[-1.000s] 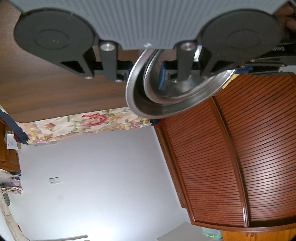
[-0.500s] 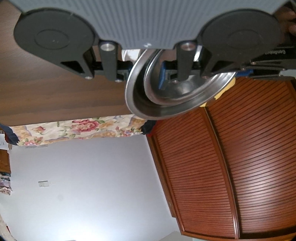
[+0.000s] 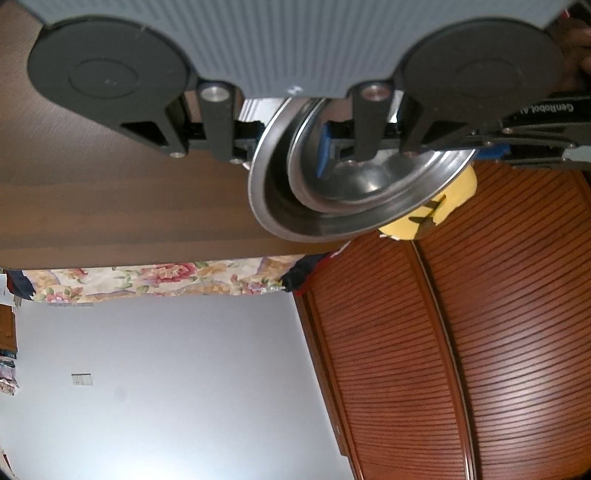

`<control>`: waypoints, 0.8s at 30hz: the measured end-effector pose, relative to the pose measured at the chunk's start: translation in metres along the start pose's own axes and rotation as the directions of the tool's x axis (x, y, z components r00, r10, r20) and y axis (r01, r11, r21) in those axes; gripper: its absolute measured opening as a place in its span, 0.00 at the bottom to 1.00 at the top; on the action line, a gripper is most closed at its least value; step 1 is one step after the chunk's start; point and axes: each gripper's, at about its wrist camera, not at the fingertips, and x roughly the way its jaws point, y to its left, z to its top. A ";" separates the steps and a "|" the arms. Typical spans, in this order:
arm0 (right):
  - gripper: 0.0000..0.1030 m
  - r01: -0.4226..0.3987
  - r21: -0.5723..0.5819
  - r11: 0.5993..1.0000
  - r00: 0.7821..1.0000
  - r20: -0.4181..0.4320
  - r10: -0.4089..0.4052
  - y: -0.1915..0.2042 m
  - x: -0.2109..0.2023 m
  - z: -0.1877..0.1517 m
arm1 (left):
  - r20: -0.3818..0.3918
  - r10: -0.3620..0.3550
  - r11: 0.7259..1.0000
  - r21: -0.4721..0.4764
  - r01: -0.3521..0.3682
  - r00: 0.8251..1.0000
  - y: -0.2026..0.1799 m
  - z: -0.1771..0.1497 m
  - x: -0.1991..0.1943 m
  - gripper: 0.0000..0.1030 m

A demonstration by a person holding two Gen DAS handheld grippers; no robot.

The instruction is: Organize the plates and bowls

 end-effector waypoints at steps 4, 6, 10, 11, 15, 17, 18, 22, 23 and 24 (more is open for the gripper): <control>0.28 0.008 -0.005 1.000 1.000 -0.013 -0.008 0.001 0.005 -0.004 | -0.014 0.008 1.000 0.001 -0.008 1.000 0.001 -0.004 0.005 0.32; 0.28 0.011 -0.006 1.000 1.000 -0.016 -0.011 0.001 0.006 -0.004 | -0.019 0.011 1.000 0.000 -0.011 1.000 0.001 -0.005 0.007 0.32; 0.28 0.021 -0.011 1.000 1.000 -0.020 -0.021 0.000 0.009 -0.006 | -0.028 0.009 1.000 0.000 -0.009 1.000 -0.001 -0.007 0.010 0.32; 0.28 0.022 -0.011 1.000 1.000 -0.020 -0.022 0.000 0.009 -0.007 | -0.022 0.008 1.000 0.001 -0.008 1.000 -0.002 -0.007 0.010 0.32; 0.28 0.031 -0.007 0.999 0.999 -0.023 -0.032 0.000 0.009 -0.008 | -0.018 0.008 1.000 0.011 -0.007 1.000 -0.003 -0.005 0.011 0.32; 0.28 0.036 -0.011 0.999 0.999 -0.019 -0.037 0.001 0.008 -0.010 | -0.018 0.010 1.000 0.017 -0.009 1.000 -0.001 -0.005 0.012 0.32; 0.28 0.039 -0.009 0.999 0.999 -0.017 -0.039 0.002 0.008 -0.009 | -0.017 0.010 1.000 0.017 -0.010 1.000 -0.001 -0.005 0.013 0.32; 0.28 0.038 -0.004 0.999 0.999 -0.015 -0.038 0.003 0.009 -0.011 | -0.017 0.010 1.000 0.016 -0.010 1.000 -0.001 -0.005 0.013 0.32; 0.28 0.038 -0.006 0.999 0.999 -0.015 -0.038 0.003 0.009 -0.011 | -0.017 0.009 1.000 0.015 -0.009 1.000 -0.001 -0.005 0.013 0.32; 0.28 0.038 -0.006 0.999 0.999 -0.015 -0.038 0.003 0.010 -0.011 | -0.018 0.008 1.000 0.014 -0.008 1.000 -0.001 -0.005 0.013 0.32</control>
